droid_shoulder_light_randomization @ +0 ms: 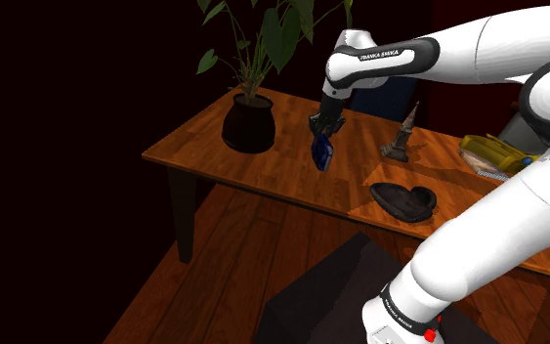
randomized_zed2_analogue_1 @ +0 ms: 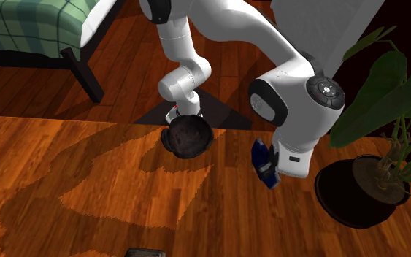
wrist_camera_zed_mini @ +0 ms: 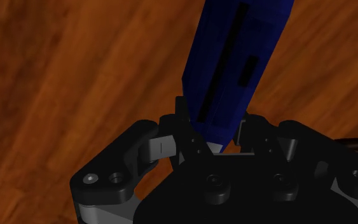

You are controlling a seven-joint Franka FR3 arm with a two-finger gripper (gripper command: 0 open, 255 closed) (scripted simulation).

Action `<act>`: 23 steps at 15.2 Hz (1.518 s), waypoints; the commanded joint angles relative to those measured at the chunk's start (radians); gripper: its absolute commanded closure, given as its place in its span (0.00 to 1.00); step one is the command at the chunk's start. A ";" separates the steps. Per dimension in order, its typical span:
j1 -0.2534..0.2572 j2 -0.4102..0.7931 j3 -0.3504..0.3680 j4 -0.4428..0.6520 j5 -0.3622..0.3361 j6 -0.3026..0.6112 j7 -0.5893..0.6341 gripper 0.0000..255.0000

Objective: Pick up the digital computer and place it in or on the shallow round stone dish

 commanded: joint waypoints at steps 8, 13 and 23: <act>0.001 -0.020 0.002 0.102 0.000 -0.121 -0.003 1.00; 0.001 -0.021 0.004 0.167 0.001 -0.189 -0.004 1.00; 0.003 -0.008 0.006 0.316 0.004 -0.324 -0.009 1.00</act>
